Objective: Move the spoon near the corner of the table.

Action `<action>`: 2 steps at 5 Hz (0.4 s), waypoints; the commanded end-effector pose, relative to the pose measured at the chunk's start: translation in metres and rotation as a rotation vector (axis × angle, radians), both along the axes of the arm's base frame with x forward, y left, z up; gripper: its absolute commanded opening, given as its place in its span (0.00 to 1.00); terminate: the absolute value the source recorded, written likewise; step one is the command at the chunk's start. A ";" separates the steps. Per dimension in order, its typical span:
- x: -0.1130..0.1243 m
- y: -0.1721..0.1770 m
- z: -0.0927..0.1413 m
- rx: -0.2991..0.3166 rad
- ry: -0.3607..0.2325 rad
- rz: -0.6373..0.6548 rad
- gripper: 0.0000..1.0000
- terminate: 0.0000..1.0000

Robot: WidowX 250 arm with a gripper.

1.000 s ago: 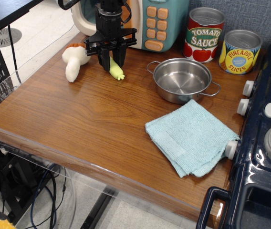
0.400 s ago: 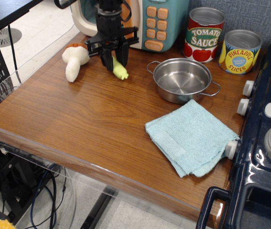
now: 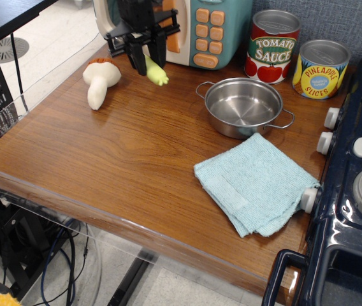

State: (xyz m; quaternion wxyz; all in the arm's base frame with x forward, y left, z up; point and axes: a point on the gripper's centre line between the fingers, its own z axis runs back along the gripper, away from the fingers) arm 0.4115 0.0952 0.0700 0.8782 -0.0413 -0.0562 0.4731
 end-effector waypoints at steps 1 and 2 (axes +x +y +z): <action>-0.057 0.010 0.063 0.028 -0.171 0.126 0.00 0.00; -0.097 0.017 0.066 -0.012 -0.176 0.234 0.00 0.00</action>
